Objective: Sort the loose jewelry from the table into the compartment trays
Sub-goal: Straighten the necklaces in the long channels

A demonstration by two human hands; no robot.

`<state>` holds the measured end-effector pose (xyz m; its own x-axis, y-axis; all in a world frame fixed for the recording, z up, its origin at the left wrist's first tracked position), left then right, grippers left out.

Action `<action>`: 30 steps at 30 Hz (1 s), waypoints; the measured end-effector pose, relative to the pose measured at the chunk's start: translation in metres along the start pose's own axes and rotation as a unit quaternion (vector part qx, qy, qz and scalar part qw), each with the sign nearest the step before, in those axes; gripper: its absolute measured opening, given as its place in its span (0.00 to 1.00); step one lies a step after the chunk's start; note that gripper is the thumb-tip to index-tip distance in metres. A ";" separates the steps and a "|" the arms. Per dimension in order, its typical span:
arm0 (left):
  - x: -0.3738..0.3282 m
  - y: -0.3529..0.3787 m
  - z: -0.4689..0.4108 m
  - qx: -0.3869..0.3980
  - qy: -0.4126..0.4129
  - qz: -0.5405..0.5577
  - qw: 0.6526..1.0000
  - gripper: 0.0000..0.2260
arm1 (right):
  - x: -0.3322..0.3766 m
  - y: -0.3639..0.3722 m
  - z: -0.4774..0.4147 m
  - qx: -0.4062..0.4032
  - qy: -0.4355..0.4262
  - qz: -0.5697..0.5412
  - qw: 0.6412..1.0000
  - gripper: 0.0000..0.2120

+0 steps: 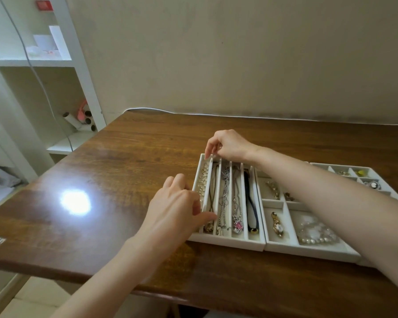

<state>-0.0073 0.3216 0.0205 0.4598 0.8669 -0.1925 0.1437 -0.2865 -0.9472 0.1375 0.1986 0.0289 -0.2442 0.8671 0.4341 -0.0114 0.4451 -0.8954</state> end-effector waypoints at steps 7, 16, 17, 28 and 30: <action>-0.001 0.002 0.002 0.000 0.013 0.006 1.000 0.13 | 0.003 0.008 0.001 0.015 -0.039 0.022 0.999 0.18; 0.001 0.007 -0.001 0.024 0.015 0.044 0.999 0.11 | 0.008 0.012 -0.001 0.018 -0.068 0.028 0.997 0.19; 0.001 0.008 -0.001 0.027 0.014 0.049 0.998 0.11 | 0.007 0.012 -0.001 0.013 -0.068 0.029 0.997 0.19; 0.008 0.010 -0.001 0.031 0.004 0.092 0.995 0.14 | 0.007 0.010 0.002 0.005 -0.061 0.037 0.997 0.16; 0.010 0.006 0.000 0.005 -0.001 0.107 0.994 0.12 | 0.002 -0.003 0.002 -0.033 -0.032 0.002 0.999 0.13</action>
<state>-0.0022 0.3282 0.0130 0.4779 0.7869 -0.3903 0.0339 -0.4606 -0.8870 0.1347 0.1981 0.0322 -0.3059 0.8540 0.4208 0.0537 0.4567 -0.8880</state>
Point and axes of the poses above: each hand's wrist, its own z-axis away from the middle knuckle, its own y-axis out of the palm, x = y × z, the point moved 8 cm from there along -z, towards the middle knuckle, and after that the axes turned 5 degrees about y, right-handed, at the moved point
